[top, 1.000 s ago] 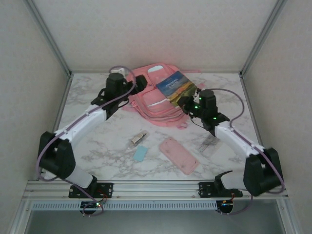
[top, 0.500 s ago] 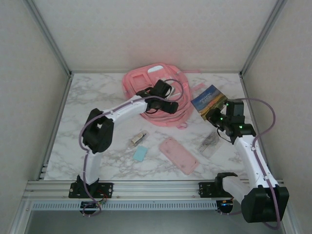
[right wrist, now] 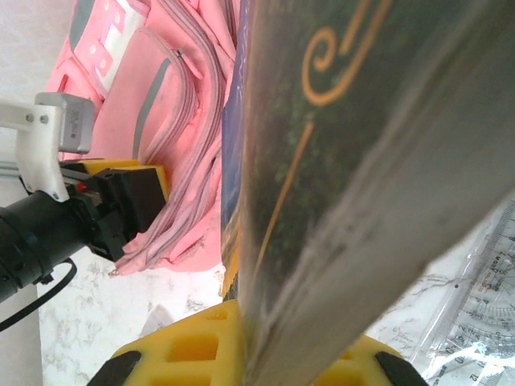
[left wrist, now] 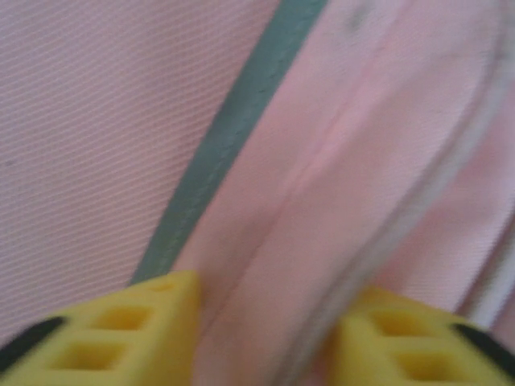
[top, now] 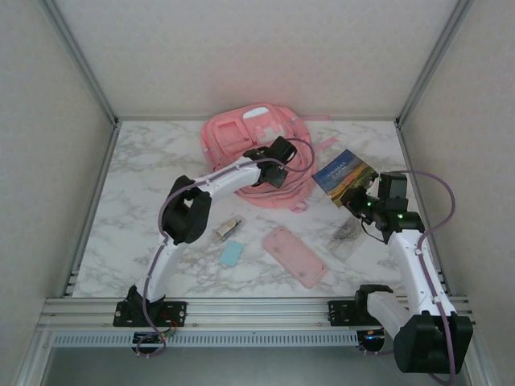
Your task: Pack books, pencil case, and school supplies into a backpack
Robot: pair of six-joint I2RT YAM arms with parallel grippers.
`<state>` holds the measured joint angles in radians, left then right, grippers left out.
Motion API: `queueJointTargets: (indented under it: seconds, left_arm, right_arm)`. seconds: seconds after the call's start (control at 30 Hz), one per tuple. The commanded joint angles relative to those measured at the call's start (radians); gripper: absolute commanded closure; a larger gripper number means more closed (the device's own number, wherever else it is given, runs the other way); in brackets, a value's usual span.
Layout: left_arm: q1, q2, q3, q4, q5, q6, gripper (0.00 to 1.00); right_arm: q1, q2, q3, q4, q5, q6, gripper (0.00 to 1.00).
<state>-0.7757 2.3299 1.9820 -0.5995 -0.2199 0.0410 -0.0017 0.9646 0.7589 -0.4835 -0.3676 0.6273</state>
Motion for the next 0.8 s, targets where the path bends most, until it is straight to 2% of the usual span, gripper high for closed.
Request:
queueJointTargets:
  seconds: [0.0,0.03,0.13,0.27,0.37,0.5,0.7,0.77]
  left_arm:
    - [0.024,0.029,0.044,-0.07,-0.074,0.015,0.86]
    - [0.024,0.019,0.051,-0.081,-0.061,0.012,1.0]
    - [0.031,-0.035,0.084,-0.112,0.008,-0.019,1.0]
    - [0.084,-0.106,0.182,-0.166,0.22,-0.135,1.0]
    - [0.134,-0.145,0.231,-0.168,0.358,-0.229,1.0]
    - [0.15,-0.188,0.22,-0.109,0.421,-0.303,1.0]
    - [0.163,-0.187,0.22,-0.025,0.542,-0.421,1.0]
    - [0.165,-0.19,0.222,-0.006,0.569,-0.447,1.0]
  right_arm:
    - [-0.008,-0.035,0.009,0.054,-0.03,-0.024,1.0]
    - [-0.008,-0.041,0.009,0.049,-0.028,-0.024,1.0]
    - [-0.008,-0.06,0.013,0.033,-0.018,-0.027,1.0]
    - [-0.008,-0.076,0.012,0.024,-0.012,-0.017,1.0]
    - [-0.008,-0.074,-0.004,0.07,-0.068,0.024,1.0]
    - [0.003,-0.059,-0.092,0.337,-0.187,0.223,1.0]
    - [0.109,0.056,-0.135,0.581,-0.145,0.356,1.0]
    - [0.164,0.113,-0.145,0.712,-0.129,0.409,1.0]
